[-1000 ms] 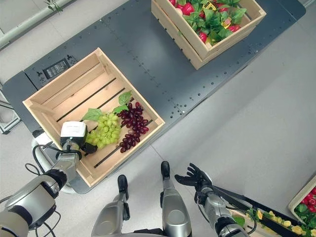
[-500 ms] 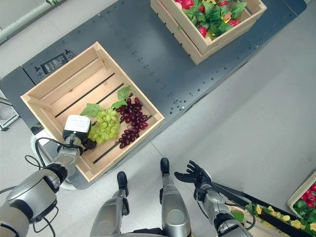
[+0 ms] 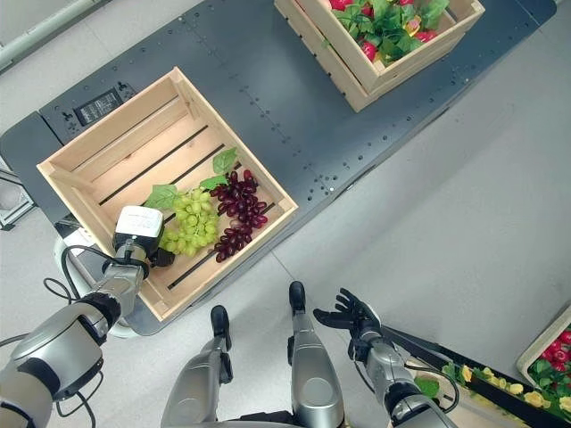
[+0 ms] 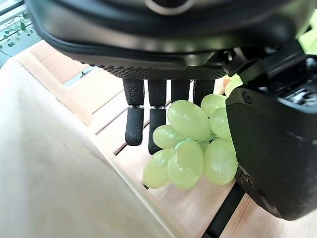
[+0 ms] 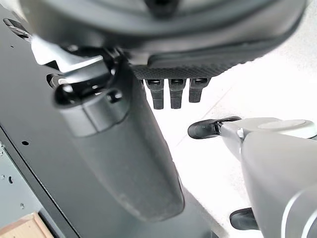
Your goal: Pick up the fruits from the basket on one side to the basket on the other side
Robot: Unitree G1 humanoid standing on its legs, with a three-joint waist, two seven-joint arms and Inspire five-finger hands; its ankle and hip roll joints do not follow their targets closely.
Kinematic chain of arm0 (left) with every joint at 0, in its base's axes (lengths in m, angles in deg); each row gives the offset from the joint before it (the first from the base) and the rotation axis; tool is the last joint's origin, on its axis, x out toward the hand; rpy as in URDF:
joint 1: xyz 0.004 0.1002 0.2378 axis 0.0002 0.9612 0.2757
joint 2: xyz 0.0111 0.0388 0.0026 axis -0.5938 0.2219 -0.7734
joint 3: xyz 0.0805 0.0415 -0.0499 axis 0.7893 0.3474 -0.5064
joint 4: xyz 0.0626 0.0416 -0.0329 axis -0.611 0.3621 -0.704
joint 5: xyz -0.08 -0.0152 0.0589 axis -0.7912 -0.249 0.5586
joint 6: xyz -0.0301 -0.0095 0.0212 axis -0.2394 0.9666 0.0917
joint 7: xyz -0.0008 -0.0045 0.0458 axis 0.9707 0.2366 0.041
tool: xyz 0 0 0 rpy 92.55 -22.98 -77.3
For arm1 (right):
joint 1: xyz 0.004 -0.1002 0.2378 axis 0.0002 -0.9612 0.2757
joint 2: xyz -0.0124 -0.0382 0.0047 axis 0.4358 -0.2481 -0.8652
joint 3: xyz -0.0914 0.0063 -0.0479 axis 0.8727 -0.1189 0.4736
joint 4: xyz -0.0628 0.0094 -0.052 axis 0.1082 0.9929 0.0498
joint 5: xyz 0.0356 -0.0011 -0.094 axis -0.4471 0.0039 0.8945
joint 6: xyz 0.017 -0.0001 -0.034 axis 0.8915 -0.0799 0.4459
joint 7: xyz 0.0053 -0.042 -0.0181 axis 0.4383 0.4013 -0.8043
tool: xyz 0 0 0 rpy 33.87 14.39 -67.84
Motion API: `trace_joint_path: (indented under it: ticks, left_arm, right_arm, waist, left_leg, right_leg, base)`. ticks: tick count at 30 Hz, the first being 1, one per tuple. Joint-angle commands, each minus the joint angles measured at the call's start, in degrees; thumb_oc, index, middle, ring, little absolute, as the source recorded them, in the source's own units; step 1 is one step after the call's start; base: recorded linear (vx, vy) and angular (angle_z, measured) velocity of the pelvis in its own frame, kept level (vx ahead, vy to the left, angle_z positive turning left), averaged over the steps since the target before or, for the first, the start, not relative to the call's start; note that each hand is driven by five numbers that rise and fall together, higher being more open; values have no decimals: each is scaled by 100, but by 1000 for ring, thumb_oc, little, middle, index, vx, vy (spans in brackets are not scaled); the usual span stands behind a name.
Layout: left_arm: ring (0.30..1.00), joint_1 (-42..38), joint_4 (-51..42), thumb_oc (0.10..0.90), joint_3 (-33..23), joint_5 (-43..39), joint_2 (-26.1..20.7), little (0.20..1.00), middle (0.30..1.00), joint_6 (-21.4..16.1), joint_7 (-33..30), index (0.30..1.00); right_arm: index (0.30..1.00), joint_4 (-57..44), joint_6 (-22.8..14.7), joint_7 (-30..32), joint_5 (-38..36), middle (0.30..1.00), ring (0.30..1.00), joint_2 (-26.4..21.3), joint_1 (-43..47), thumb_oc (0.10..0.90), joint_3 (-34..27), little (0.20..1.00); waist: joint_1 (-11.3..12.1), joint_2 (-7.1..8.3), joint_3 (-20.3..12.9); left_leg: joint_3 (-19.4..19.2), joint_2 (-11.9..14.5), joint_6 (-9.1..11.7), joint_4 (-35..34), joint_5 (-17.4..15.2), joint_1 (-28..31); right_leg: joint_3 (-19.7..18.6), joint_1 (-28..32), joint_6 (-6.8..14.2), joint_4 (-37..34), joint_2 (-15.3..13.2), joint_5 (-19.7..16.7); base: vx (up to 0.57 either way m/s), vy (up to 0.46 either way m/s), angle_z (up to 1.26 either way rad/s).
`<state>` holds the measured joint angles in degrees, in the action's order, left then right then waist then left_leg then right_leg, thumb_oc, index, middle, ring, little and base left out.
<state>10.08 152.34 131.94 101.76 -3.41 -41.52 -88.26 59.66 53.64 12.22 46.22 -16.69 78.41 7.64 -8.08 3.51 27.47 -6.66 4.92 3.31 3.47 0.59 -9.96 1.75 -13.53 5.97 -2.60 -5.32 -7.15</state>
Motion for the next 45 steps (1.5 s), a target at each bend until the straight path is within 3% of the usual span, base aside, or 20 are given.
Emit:
trace_joint_path:
  ticks: [1,10,16,28,35,37,40,45]
  left_arm:
    - [300,-571,295,400,-212,-170,153,300,300,-186,-696,300]
    - [300,-578,-296,400,-517,-469,-148,300,300,-808,-1854,300]
    - [300,-261,-1002,400,-982,-336,-298,300,300,-1001,-2377,300]
    - [300,526,-2255,400,-1583,-194,-445,300,300,-1181,-2989,300]
    - [300,903,-3023,400,-1828,-94,-521,300,300,-1350,-3204,300]
    - [300,1099,-3443,400,-1922,-89,-604,300,300,-1312,-3151,300]
    - [300,1644,-4339,400,-2229,74,-776,300,300,-1112,-3052,300]
    - [300,2360,-4867,400,-2750,305,-894,300,300,-1401,-3143,300]
  right_arm:
    - [900,-292,-349,-12,-324,900,900,-161,42,800,138,900]
    - [900,-368,-458,-4,-377,900,900,-180,-177,800,46,900]
    - [900,-408,-542,-13,-391,900,900,-110,-363,800,-117,900]
    - [900,-462,-540,57,-363,900,900,11,-639,800,-308,900]
    - [900,-629,-883,99,-557,900,900,65,-855,800,-495,900]
    - [900,-1009,-1084,217,-731,900,900,38,-961,800,-637,900]
    - [900,-2555,-1203,942,-361,900,900,-131,-1285,800,-870,900]
    - [900,-4326,-1710,1226,628,900,900,-358,-1801,800,-1358,900]
  waist:
    - [-91,161,194]
    - [12,33,139]
    - [135,-75,36]
    - [280,-143,-222]
    - [328,-115,-457]
    - [335,-94,-553]
    - [303,-33,-735]
    - [193,-11,-1072]
  left_leg:
    - [-21,-48,-195,829,-133,-647]
    - [23,-86,-198,719,-119,-546]
    - [133,-134,-200,526,-75,-405]
    - [223,-186,-196,85,-11,-41]
    - [276,-182,-188,-229,16,288]
    - [329,-185,-177,-342,43,382]
    - [377,-151,-170,-559,120,551]
    - [400,-124,-187,-712,154,763]
  right_leg:
    - [-14,-256,-178,688,176,263]
    - [-9,-156,-189,621,160,279]
    - [23,-15,-189,493,149,272]
    - [100,309,-159,175,125,233]
    - [94,603,-118,-64,125,190]
    - [84,687,-90,-152,125,146]
    - [71,787,-52,-240,124,80]
    - [77,898,-30,-240,129,95]
  base:
    - [0,0,0]
    - [0,0,0]
    - [4,-14,2]
    - [19,-6,2]
    - [48,-5,1]
    - [51,-21,5]
    - [42,-22,0]
    - [39,1,-2]
